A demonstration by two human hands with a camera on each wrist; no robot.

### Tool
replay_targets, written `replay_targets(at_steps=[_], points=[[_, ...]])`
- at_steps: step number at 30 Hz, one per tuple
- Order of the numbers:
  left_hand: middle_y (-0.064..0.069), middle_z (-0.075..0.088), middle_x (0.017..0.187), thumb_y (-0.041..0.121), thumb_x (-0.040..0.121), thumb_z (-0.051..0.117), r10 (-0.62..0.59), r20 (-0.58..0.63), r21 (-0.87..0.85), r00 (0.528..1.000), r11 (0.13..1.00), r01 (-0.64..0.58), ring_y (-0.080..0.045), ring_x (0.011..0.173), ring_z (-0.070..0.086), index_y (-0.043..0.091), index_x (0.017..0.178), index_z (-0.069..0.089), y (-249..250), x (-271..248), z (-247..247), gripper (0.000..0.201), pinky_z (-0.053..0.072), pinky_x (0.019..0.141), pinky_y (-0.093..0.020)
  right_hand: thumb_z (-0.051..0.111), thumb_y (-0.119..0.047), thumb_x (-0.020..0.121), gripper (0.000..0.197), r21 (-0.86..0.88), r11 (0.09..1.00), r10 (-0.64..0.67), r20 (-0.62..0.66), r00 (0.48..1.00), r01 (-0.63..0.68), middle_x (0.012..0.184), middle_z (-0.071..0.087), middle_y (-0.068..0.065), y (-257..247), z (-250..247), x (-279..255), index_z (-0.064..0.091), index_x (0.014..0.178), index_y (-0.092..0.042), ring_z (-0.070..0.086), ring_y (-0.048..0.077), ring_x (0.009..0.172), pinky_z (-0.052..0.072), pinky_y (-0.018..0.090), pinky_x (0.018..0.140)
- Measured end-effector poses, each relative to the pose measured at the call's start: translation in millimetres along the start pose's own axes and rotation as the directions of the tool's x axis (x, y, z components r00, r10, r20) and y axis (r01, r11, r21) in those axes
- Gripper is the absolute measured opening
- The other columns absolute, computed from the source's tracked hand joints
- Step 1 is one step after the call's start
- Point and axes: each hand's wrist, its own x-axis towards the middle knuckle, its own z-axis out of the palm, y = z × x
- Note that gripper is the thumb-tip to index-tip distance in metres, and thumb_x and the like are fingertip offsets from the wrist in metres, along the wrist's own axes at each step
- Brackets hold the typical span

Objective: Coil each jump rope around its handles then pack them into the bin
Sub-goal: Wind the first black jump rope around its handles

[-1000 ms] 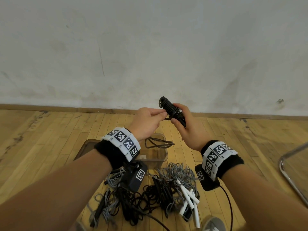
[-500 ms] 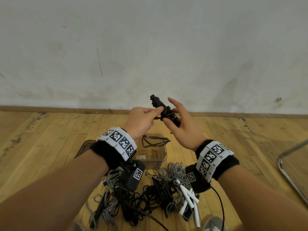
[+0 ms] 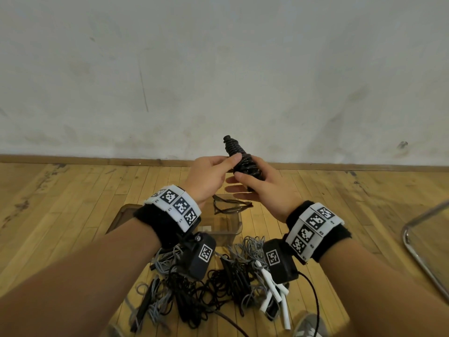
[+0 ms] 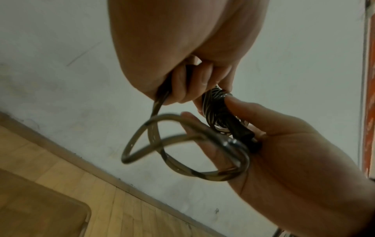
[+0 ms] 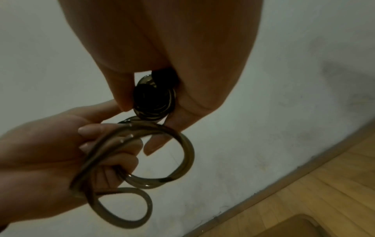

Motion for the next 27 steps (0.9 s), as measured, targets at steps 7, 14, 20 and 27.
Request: replay_targets(at_steps=[7,14,20,27], points=[[0.009,0.059,0.055,0.024,0.103,0.058,0.086,0.033,0.174,0.996,0.981,-0.090,-0.004,0.053,0.054,0.020,0.123,0.071,-7,2,-1,0.024,0.048,0.063,-0.022,0.063,0.001,0.096,0.054,-0.004,0.999,-0.036,-0.064,0.997,0.035,0.116,0.069,0.020,2,-14,4,0.045,0.142,-0.020,0.075,0.034,0.089,0.063,0.038,0.084],[0.009,0.058,0.055,0.022,0.103,0.059,0.093,0.040,0.177,0.995,0.979,-0.099,-0.008,0.053,0.050,0.021,0.125,0.070,-6,3,-1,0.025,0.043,0.057,-0.020,0.062,0.004,0.095,0.058,-0.251,0.964,-0.127,-0.138,0.982,0.090,0.113,0.064,0.009,4,-19,7,0.045,0.142,-0.027,0.074,0.027,0.071,0.064,0.041,0.074],[0.009,0.055,0.054,0.027,0.101,0.061,0.067,0.019,0.144,0.998,0.987,-0.069,-0.007,0.050,0.043,0.021,0.114,0.075,-3,0,4,0.020,0.038,0.054,-0.020,0.063,-0.007,0.096,0.063,-0.486,0.869,-0.160,-0.105,0.982,0.089,0.108,0.066,0.003,7,-19,10,0.037,0.146,-0.035,0.072,0.016,0.062,0.060,0.028,0.058],[0.001,0.062,0.058,0.036,0.098,0.065,0.024,-0.029,0.127,0.999,0.992,-0.020,-0.008,0.042,0.040,0.010,0.094,0.080,-3,2,0,0.030,0.036,0.047,-0.017,0.051,-0.023,0.103,0.052,-0.639,0.760,-0.189,-0.044,0.981,0.117,0.097,0.061,-0.012,3,-8,11,0.032,0.150,-0.034,0.060,0.008,0.067,0.052,0.031,0.062]])
